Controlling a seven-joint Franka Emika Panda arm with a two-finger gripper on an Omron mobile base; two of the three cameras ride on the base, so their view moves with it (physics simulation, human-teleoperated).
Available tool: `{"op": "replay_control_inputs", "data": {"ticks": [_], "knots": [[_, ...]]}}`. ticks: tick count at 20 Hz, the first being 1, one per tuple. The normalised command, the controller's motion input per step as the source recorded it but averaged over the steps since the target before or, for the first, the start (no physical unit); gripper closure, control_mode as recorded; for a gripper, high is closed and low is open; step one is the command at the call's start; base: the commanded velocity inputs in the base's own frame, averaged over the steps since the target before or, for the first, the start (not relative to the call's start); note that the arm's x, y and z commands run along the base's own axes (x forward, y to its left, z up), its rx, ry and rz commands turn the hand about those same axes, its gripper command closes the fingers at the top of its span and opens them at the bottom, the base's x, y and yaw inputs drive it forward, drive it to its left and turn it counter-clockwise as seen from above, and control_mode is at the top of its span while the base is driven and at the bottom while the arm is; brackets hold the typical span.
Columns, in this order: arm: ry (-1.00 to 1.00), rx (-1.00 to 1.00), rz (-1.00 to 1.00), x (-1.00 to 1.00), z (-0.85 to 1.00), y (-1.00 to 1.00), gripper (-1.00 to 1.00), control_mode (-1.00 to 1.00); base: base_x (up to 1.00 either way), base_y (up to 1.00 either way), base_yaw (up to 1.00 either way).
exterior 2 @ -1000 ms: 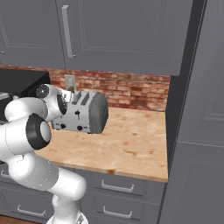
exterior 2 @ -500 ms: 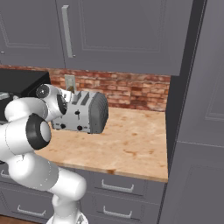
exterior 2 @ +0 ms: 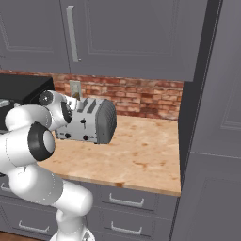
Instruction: Start the toaster. Once the lever pops up, take the bread to the plate on the dining counter.
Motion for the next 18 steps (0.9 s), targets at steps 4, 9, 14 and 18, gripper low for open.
{"op": "replay_control_inputs", "data": {"ticks": [4,9,14,18], "knots": [[0.0,0.0,0.0,0.0,0.0,0.0,-1.0,-1.0,0.0,0.0,0.0],[0.0,0.0,0.0,0.0,0.0,0.0,-1.0,-1.0,0.0,0.0,0.0],[0.0,0.0,0.0,0.05,0.0,0.0,-1.0,-1.0,0.0,0.0,0.0],[0.0,0.0,0.0,0.1,0.0,0.0,-1.0,-1.0,0.0,0.0,0.0]]}}
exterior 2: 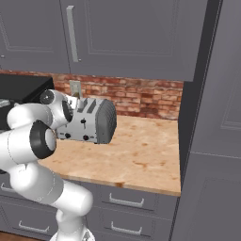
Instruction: Start the toaster. Once the lever pops up, take the bread to the plate on the dining counter.
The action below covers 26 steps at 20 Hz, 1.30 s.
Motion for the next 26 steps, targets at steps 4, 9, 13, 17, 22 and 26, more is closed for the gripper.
{"op": "replay_control_inputs", "data": {"ticks": [4,9,13,17,22,26], "knots": [[0.0,0.0,0.0,0.12,0.0,0.0,-1.0,-1.0,0.0,0.0,0.0],[0.0,0.0,0.0,0.1,0.0,0.0,-1.0,-1.0,0.0,0.0,0.0],[0.0,0.0,0.0,0.1,0.0,0.0,-1.0,-1.0,0.0,0.0,0.0],[0.0,0.0,0.0,0.04,0.0,0.0,-1.0,-1.0,0.0,0.0,0.0],[0.0,0.0,0.0,0.02,0.0,0.0,-1.0,-1.0,0.0,0.0,0.0],[0.0,0.0,0.0,0.04,0.0,0.0,-1.0,-1.0,0.0,0.0,0.0]]}}
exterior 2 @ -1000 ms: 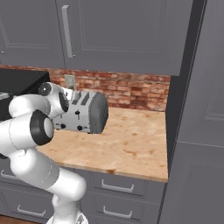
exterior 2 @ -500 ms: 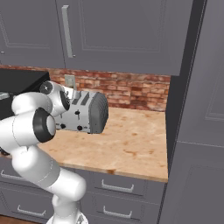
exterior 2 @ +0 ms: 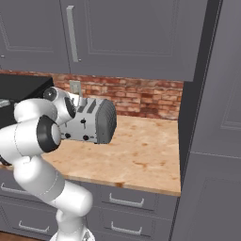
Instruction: Start the toaster. Once the lever pops up, take the bread to the plate on the dining counter.
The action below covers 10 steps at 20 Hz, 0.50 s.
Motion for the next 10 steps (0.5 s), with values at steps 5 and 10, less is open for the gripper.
{"op": "replay_control_inputs", "data": {"ticks": [5,10], "knots": [[0.0,0.0,0.0,0.05,0.0,0.0,-1.0,-1.0,0.0,0.0,0.0],[0.0,0.0,0.0,0.02,0.0,0.0,-1.0,-1.0,0.0,0.0,0.0]]}}
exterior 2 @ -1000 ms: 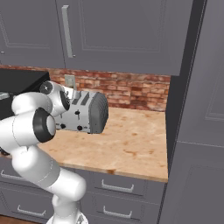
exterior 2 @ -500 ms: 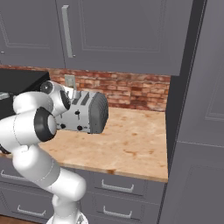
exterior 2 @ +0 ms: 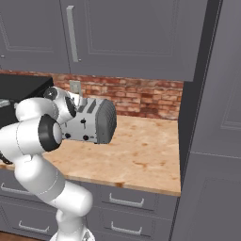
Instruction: Start the toaster. Once the lever pops up, take the bread to the plate on the dining counter.
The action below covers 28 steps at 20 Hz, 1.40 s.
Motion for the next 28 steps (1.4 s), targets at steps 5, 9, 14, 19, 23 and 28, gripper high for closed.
{"op": "replay_control_inputs", "data": {"ticks": [5,9,14,19,23,28], "knots": [[0.0,0.0,0.0,0.0,0.0,0.0,1.0,-1.0,0.0,0.0,0.0],[0.0,0.0,0.0,0.0,0.0,0.0,1.0,-1.0,0.0,0.0,0.0],[0.0,0.0,0.0,0.0,0.0,0.0,1.0,-1.0,0.0,0.0,0.0],[0.0,0.0,0.0,0.0,0.0,0.0,1.0,-1.0,0.0,0.0,0.0],[0.0,0.0,0.0,0.0,0.0,0.0,1.0,-1.0,0.0,0.0,0.0],[0.0,0.0,0.0,0.0,0.0,0.0,1.0,-1.0,0.0,0.0,0.0]]}}
